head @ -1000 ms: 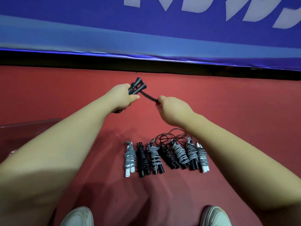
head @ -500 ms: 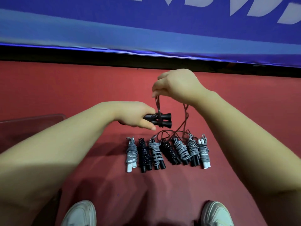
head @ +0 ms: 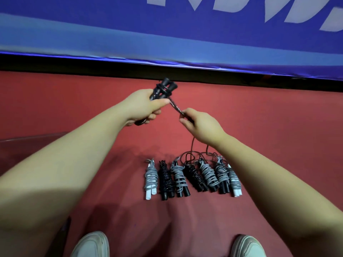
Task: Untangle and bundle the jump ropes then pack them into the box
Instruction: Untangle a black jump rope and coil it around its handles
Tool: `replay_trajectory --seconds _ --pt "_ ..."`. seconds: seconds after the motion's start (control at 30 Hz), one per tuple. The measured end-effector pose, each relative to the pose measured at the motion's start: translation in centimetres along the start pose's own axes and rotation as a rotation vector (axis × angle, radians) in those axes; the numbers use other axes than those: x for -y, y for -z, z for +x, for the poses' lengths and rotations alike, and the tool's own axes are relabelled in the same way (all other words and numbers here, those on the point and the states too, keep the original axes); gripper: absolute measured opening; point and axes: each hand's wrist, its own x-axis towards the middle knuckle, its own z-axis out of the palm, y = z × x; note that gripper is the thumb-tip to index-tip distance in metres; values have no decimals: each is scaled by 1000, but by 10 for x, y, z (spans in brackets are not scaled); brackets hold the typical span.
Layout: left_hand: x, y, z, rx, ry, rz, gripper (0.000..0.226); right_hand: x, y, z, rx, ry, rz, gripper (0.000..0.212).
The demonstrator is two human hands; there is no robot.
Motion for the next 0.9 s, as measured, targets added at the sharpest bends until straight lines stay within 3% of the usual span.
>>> replay_trajectory --seconds 0.1,0.2,0.33,0.5,0.67,0.77,0.9 --pt "15 6 8 -144 65 -2 19 11 3 1 92 -87 -79 23" --pt "26 9 13 -165 49 343 18 28 9 -5 57 0 -384 27" --pt "25 -3 10 -38 73 782 24 49 33 -9 -113 241 -707 29" --pt "22 -21 3 201 1 898 26 63 45 -5 -40 478 -799 21" --pt "19 -24 -10 451 -82 850 26 41 56 11 -45 381 -519 33" --pt "14 -24 -18 509 -88 705 29 17 55 14 1 277 -250 40" --pt "0 -26 -26 592 -88 584 26 -4 36 10 112 194 156 32"
